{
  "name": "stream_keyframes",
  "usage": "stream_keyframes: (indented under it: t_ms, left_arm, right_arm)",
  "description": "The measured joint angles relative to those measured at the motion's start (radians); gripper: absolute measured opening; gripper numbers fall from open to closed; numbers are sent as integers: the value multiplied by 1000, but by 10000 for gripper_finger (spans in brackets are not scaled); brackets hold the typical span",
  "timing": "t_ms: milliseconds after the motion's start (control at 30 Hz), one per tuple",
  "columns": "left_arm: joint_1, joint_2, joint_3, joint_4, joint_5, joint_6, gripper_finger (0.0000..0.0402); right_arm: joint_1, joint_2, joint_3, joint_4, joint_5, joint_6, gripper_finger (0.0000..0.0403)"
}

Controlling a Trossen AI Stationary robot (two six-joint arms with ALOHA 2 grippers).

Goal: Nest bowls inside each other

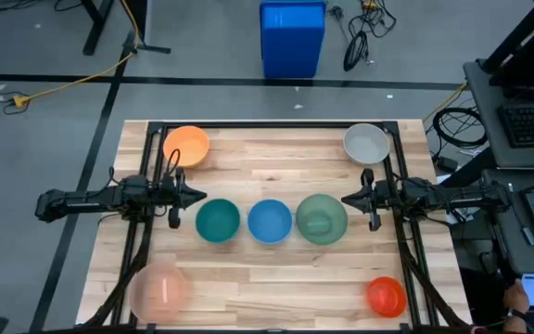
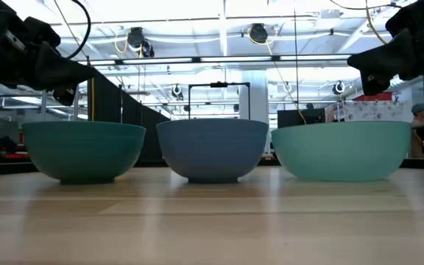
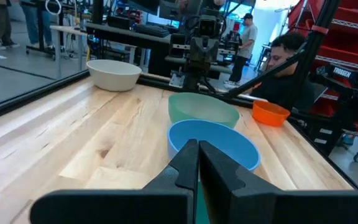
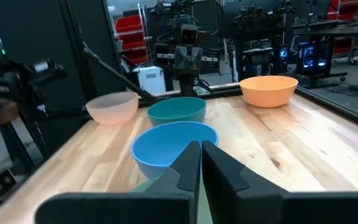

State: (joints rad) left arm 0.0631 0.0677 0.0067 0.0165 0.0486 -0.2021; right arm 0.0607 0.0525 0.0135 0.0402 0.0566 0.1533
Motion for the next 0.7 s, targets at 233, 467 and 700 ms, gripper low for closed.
stream_keyframes:
  t_ms: [233, 467, 700]
  left_arm:
    - [0, 0, 0, 0, 0, 0, 0]
    - [0, 0, 0, -1, 0, 0, 0]
    - [0, 0, 0, -1, 0, 9, 0]
  right_arm:
    - [-1, 0, 50, -7, 6, 2, 0]
    - [-8, 25, 193, -85, 60, -41, 0]
    - [-41, 139, 427, -244, 110, -73, 0]
